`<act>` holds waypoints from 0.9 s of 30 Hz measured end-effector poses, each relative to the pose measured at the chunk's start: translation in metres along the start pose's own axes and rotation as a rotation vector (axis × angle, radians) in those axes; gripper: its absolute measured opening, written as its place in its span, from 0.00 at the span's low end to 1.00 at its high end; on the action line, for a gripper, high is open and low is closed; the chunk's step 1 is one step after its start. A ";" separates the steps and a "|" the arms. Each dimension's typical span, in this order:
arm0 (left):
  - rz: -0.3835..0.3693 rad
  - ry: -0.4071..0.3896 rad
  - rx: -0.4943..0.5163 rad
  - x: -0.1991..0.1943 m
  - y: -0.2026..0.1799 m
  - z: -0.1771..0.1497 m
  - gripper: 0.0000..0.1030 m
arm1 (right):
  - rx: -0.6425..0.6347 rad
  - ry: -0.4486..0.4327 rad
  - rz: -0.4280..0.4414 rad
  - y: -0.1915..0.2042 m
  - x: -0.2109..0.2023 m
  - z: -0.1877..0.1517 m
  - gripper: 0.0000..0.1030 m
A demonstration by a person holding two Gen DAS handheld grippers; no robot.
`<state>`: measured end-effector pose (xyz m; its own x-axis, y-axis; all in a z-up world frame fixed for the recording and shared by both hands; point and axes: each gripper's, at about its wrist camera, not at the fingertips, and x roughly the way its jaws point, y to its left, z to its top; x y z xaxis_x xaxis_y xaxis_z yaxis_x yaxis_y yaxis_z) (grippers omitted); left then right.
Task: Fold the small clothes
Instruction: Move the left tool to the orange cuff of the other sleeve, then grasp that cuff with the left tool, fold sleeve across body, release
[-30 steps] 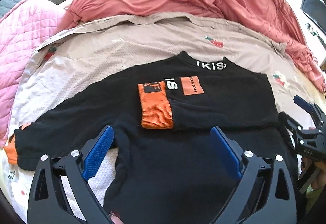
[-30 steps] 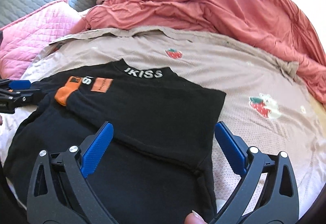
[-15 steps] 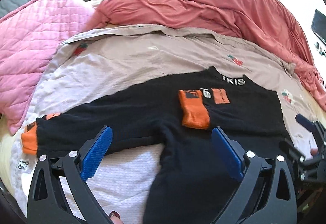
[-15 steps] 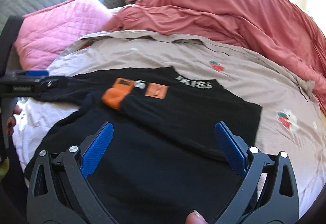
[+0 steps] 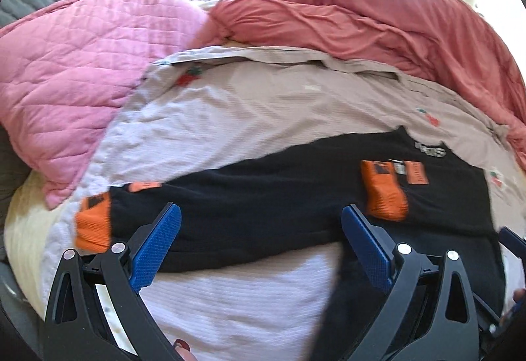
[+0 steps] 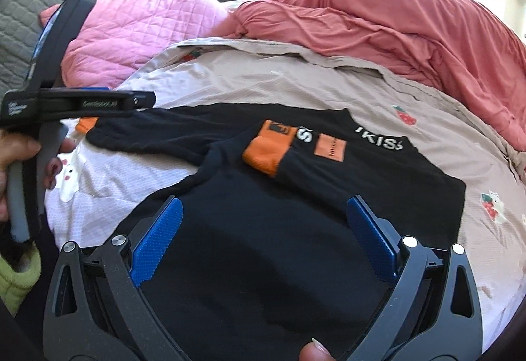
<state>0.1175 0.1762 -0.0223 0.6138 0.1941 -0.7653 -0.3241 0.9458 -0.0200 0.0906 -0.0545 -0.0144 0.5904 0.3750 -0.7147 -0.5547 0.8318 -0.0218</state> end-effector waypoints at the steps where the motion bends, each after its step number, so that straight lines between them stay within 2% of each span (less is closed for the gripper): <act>1: 0.020 0.004 -0.006 0.002 0.006 0.000 0.95 | -0.003 0.005 0.002 0.003 0.001 0.000 0.91; 12: 0.212 0.053 -0.189 0.016 0.101 -0.003 0.95 | -0.059 0.036 0.043 0.045 0.010 0.005 0.91; 15: 0.246 0.083 -0.240 0.021 0.127 -0.007 0.95 | -0.030 0.059 0.100 0.051 0.013 0.007 0.91; 18: 0.265 0.097 -0.298 0.023 0.146 -0.010 0.95 | 0.002 0.076 0.139 0.053 0.015 0.010 0.91; 23: 0.286 0.129 -0.367 0.029 0.168 -0.018 0.95 | 0.001 0.095 0.148 0.060 0.018 0.010 0.91; 27: 0.233 0.151 -0.413 0.038 0.178 -0.023 0.94 | 0.085 0.133 0.222 0.059 0.023 0.014 0.91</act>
<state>0.0662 0.3456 -0.0699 0.3896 0.3196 -0.8638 -0.7172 0.6936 -0.0669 0.0800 0.0095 -0.0224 0.3749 0.4995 -0.7810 -0.6073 0.7688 0.2002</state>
